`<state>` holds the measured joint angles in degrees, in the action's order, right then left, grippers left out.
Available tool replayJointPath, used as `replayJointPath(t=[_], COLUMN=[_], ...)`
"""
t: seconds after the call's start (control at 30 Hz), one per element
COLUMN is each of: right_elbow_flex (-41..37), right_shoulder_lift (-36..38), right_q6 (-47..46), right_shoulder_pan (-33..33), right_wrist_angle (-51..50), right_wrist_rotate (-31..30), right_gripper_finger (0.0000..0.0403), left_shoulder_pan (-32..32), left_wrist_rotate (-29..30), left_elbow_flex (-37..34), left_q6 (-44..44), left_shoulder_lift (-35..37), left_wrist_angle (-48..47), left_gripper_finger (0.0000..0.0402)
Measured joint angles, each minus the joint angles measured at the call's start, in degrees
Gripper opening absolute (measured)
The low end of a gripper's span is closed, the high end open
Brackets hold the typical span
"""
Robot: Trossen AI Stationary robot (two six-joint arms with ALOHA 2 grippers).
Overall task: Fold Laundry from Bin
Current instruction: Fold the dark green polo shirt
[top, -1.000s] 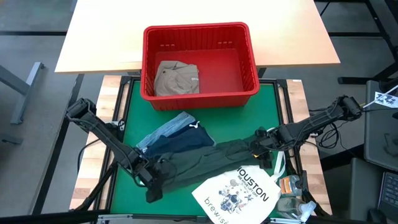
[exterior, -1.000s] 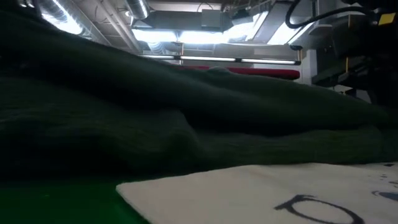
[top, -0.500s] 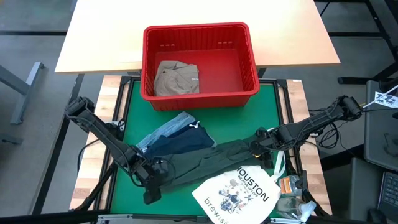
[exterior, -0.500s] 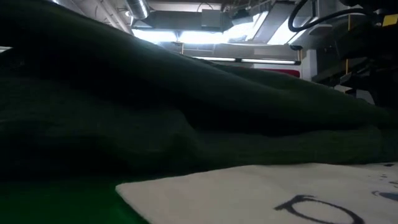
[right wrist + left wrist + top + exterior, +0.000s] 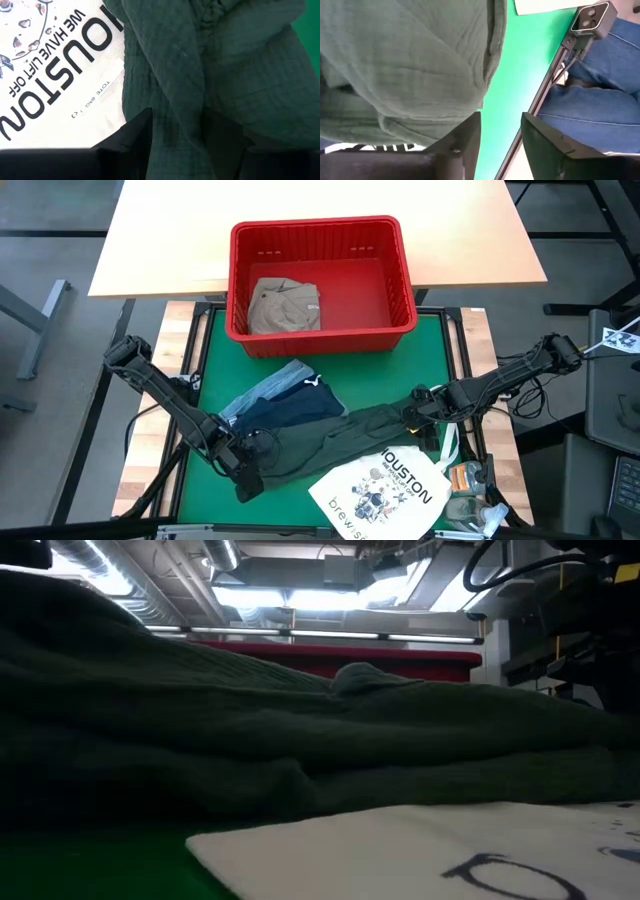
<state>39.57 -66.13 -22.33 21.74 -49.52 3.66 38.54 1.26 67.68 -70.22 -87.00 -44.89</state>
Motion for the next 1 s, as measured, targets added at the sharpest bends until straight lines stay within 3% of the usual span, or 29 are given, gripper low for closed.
replayJointPath(t=[0.17, 0.43, 0.8, 1.0], right_elbow_flex=[0.00, 0.00, 0.00, 0.00], right_shoulder_lift=[0.00, 0.00, 0.00, 0.02], right_q6=[0.04, 0.07, 0.13, 0.15], right_shoulder_pan=[0.00, 0.00, 0.00, 0.00], right_wrist_angle=[0.00, 0.03, 0.07, 0.13], right_wrist_rotate=[0.00, 0.00, -0.80, -1.59], right_gripper_finger=[0.0166, 0.0166, 0.0166, 0.0166], left_shoulder_pan=[-0.33, -5.17, -14.79, -17.72], left_wrist_rotate=[-0.04, 9.44, 5.74, 5.75], left_elbow_flex=[0.00, 0.00, 0.00, 0.02], left_q6=[-0.18, -0.95, 8.21, 9.13], left_shoulder_lift=[-0.02, 0.74, 5.47, 4.95], left_wrist_angle=[-0.05, 1.36, 2.99, -3.29], left_gripper_finger=[0.0163, 0.0153, 0.0153, 0.0153])
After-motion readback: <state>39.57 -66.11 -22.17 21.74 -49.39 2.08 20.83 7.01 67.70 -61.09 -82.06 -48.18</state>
